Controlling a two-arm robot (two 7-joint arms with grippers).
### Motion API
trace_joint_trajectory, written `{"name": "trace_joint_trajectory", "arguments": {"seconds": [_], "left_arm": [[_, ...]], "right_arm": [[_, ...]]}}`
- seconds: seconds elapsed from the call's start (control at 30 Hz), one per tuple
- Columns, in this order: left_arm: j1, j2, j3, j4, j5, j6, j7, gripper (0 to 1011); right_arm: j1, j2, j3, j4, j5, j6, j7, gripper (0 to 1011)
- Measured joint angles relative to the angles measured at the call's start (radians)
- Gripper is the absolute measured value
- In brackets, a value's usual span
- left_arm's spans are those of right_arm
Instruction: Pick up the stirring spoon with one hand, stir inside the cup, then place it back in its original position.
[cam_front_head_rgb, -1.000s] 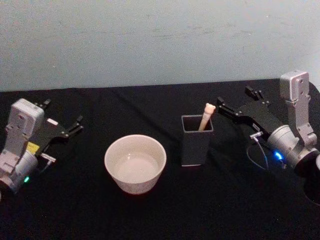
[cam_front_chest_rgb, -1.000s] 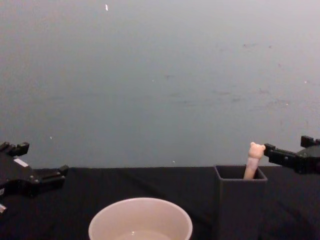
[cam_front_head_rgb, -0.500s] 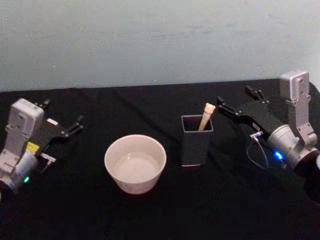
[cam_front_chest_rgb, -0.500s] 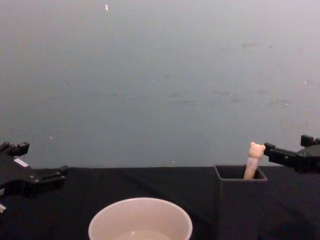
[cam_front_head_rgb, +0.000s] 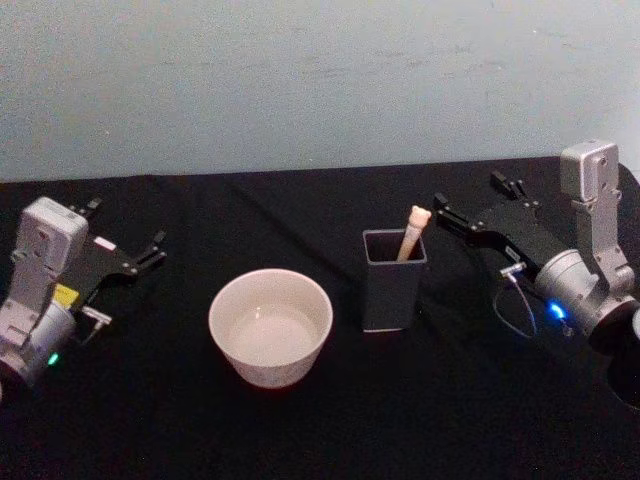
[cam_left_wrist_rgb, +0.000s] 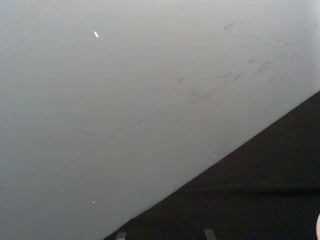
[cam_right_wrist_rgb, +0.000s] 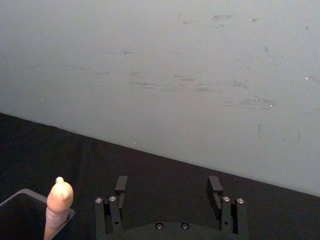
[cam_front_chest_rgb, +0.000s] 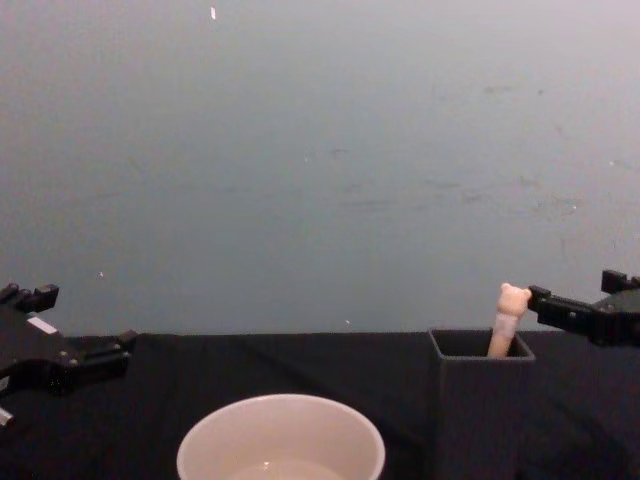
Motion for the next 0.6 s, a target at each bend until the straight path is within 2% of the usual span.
{"name": "trace_joint_trajectory", "arguments": {"seconds": [0.6], "left_arm": [[0.000,0.000,0.000,0.000,0.000,0.000,0.000,1001]], "right_arm": [[0.000,0.000,0.000,0.000,0.000,0.000,0.000,1002]]}}
